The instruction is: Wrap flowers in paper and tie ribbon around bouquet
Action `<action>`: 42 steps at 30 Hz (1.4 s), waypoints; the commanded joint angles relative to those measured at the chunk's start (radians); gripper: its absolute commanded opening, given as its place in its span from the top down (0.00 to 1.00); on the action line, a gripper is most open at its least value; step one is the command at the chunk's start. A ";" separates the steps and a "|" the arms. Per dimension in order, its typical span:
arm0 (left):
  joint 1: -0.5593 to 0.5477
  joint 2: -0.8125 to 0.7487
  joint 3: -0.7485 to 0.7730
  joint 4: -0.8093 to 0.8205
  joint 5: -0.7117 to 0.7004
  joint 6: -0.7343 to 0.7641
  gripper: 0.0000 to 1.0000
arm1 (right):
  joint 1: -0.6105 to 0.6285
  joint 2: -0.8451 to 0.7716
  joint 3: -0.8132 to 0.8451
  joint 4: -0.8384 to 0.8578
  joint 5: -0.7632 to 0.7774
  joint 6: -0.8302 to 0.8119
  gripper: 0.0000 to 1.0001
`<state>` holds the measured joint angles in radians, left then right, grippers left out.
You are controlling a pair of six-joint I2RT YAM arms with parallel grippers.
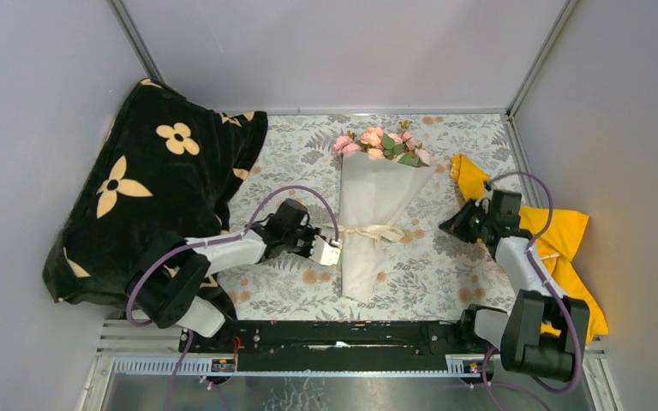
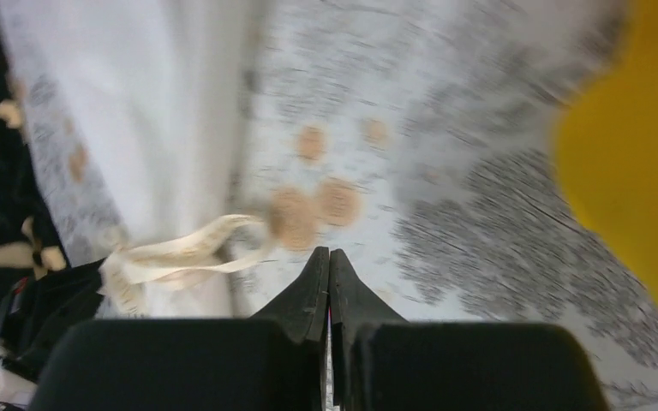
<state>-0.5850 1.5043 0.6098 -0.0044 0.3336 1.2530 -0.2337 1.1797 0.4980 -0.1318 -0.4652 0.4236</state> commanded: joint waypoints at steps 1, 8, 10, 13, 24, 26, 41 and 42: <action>-0.114 -0.051 0.062 -0.075 -0.028 -0.193 1.00 | 0.117 -0.112 0.166 -0.054 0.003 -0.082 1.00; -0.159 -0.115 0.165 -0.174 -0.033 -0.321 1.00 | 0.144 -0.140 0.243 -0.134 -0.047 -0.100 0.95; -0.167 -0.127 0.172 -0.225 -0.028 -0.322 1.00 | 0.145 -0.145 0.261 -0.144 -0.047 -0.109 0.93; -0.168 -0.140 0.150 -0.260 -0.046 -0.337 1.00 | 0.145 -0.151 0.281 -0.171 -0.037 -0.133 0.87; -0.079 -0.335 0.127 -0.351 -0.056 -0.493 0.01 | 0.145 -0.262 0.271 -0.160 0.114 -0.172 0.00; -0.006 -0.392 0.137 -0.350 0.002 -0.601 0.01 | 0.145 -0.294 0.255 -0.136 0.146 -0.175 0.00; 0.496 -0.668 -0.209 0.169 -0.330 -1.560 0.01 | 0.145 -0.580 -0.033 0.094 0.561 -0.055 0.00; 0.503 -0.680 -0.227 0.180 -0.330 -1.561 0.01 | 0.145 -0.591 -0.047 0.099 0.580 -0.039 0.00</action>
<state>-0.1268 0.8650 0.4423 0.0017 0.0879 -0.1318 -0.0925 0.6380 0.4881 -0.1421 -0.0219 0.3225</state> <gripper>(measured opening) 0.986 0.993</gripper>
